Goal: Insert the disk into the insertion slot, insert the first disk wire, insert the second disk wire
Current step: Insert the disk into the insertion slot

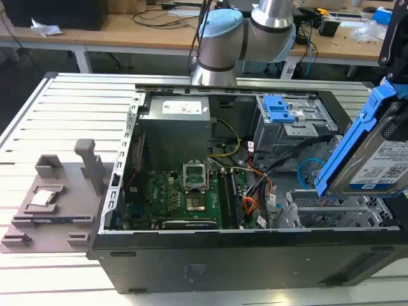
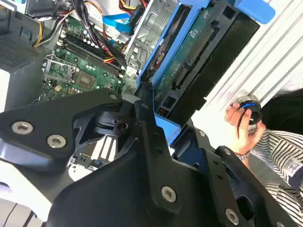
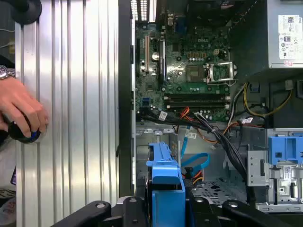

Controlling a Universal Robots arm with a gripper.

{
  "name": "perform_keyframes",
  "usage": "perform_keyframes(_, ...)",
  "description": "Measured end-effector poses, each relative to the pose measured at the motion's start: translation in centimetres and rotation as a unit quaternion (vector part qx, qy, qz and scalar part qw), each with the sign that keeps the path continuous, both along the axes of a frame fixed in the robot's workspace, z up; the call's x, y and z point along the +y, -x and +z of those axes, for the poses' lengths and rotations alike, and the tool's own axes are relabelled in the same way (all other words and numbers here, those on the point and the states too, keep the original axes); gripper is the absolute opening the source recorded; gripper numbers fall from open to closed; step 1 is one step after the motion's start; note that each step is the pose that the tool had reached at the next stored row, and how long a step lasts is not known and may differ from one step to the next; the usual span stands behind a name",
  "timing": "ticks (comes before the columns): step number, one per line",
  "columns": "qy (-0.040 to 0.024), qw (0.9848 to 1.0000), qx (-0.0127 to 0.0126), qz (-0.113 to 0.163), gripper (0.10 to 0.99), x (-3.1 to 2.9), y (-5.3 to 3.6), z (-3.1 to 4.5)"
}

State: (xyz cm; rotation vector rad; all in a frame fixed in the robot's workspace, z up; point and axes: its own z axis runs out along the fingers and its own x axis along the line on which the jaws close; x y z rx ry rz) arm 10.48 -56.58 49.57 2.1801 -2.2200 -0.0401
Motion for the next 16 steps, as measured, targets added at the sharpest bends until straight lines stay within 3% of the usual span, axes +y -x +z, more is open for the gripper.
perform_keyframes(16,0.0000,1.0000,0.0000,0.000,0.369,0.00,0.00,-1.66)
